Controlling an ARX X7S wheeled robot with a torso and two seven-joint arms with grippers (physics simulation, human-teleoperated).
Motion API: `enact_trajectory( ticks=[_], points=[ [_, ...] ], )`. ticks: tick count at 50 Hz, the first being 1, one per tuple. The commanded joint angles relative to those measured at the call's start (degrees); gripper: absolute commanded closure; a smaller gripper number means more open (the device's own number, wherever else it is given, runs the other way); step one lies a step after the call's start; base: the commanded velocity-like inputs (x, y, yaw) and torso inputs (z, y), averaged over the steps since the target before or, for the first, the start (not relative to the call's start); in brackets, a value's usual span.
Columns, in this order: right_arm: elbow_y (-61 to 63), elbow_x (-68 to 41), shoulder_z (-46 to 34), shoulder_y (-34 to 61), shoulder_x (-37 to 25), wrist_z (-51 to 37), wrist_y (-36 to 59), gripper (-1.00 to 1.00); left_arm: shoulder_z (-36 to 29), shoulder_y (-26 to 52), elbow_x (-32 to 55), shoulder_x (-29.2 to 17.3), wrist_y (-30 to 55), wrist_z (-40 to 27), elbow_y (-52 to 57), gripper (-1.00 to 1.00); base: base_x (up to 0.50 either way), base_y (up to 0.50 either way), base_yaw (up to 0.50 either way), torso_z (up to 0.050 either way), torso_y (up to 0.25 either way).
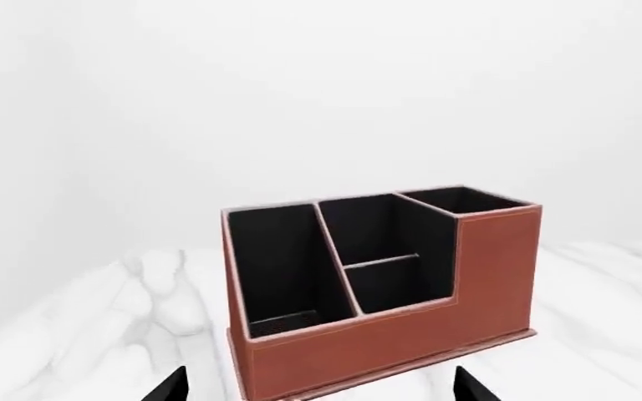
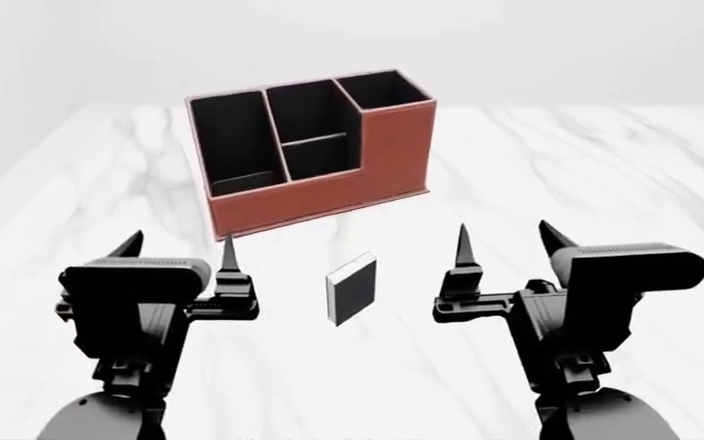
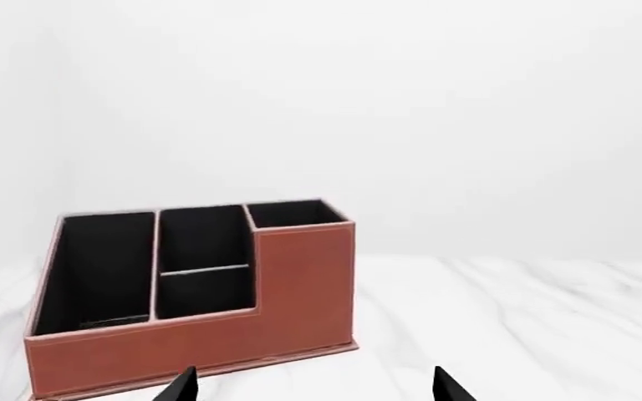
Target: Pick up the book and place it in the left compartment of the caddy.
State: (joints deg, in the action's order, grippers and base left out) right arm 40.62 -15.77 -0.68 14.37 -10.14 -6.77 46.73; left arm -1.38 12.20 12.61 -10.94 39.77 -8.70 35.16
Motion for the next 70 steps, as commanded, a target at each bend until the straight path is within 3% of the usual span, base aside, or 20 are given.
enact_trajectory(
  ticks=[1,61,67,70],
  points=[
    [2.4,-1.8,1.0,1.4,-0.4,-0.2,3.2,-1.00,0.2,0.6,0.6,-0.7,1.6,-0.5,1.5,-1.00,0.50,0.00,0.00,0.000,0.000],
    [1.9,-4.8,1.1,1.3,-1.5,-1.5,1.9,-1.00,-0.4,0.1,2.1,-2.3,1.1,-2.3,1.8,-1.00,0.49,0.00,0.00,0.000,0.001],
    [2.3,-4.5,0.5,1.4,-2.1,-2.0,2.4,-1.00,0.1,0.3,3.7,-2.3,2.2,-2.0,2.7,-1.00,0.00,0.00,0.00,0.000,0.002],
    [2.1,-4.2,0.5,1.6,-2.3,-2.3,2.5,-1.00,1.0,1.6,7.1,-2.6,9.1,-1.9,6.3,-1.00,0.00,0.00,0.00,0.000,0.000]
  ],
)
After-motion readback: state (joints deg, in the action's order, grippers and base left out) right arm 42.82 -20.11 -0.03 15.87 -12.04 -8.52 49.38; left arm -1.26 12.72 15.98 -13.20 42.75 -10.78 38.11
